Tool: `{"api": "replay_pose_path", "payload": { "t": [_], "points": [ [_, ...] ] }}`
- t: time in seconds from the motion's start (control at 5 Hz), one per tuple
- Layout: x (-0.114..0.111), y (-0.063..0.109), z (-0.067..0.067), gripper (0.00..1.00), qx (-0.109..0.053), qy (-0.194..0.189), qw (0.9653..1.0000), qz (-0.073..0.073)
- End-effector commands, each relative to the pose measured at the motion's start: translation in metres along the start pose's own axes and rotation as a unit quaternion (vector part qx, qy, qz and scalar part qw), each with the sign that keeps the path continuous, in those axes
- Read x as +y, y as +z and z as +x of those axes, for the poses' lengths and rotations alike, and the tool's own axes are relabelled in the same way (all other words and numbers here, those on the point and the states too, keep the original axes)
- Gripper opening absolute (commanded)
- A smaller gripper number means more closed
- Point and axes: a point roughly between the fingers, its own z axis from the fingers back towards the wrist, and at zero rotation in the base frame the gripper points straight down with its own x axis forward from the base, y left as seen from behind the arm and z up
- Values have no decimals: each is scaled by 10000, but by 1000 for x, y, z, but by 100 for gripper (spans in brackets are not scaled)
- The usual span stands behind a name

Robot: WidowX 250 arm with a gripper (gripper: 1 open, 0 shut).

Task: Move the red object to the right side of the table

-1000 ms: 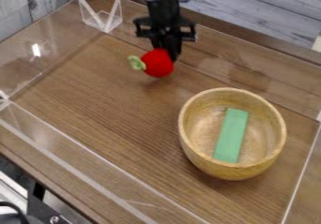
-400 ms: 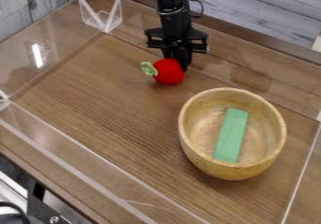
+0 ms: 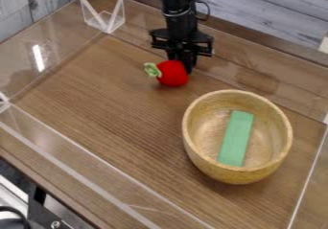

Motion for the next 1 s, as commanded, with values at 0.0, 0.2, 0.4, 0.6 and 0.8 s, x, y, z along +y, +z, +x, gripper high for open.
{"api": "replay_pose_path", "payload": {
  "t": [0.0,0.2,0.4,0.6,0.8],
  "points": [
    [3,3,-5,0,111,-84,9999,80],
    [7,4,-7,0,228,-109,9996,130],
    [3,3,-9,100,336,-147,9992,163],
    [-2,5,-11,100,425,-178,9988,185],
    [-10,13,-4,0,419,-171,9988,198]
  ]
}}
